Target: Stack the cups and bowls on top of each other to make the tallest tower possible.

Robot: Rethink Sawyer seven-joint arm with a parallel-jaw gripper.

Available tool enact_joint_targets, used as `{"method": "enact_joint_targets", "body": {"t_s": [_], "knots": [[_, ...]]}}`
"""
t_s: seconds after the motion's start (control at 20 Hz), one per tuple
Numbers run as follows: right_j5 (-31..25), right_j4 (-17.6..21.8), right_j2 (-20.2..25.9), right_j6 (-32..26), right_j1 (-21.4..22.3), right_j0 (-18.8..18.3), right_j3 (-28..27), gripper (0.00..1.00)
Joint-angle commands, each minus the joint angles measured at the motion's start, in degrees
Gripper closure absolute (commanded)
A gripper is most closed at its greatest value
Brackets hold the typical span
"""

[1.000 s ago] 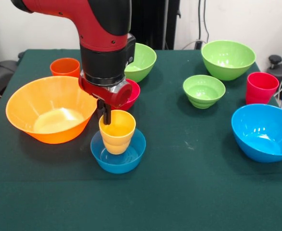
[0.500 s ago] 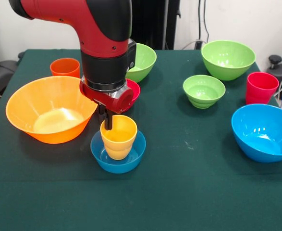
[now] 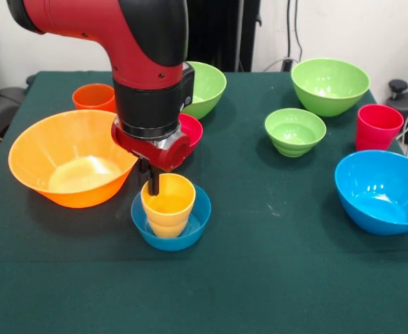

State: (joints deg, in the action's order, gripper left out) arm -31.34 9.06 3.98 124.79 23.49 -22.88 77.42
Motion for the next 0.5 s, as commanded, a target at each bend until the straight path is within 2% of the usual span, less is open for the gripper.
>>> {"method": "enact_joint_targets", "body": {"t_s": [0.05,0.5], "knots": [[-0.32,0.9,4.46,-1.5,-1.24,0.44,-2.97,1.0],[-1.6,0.1,4.79,-1.12,-0.9,0.34,-2.04,1.0]]}}
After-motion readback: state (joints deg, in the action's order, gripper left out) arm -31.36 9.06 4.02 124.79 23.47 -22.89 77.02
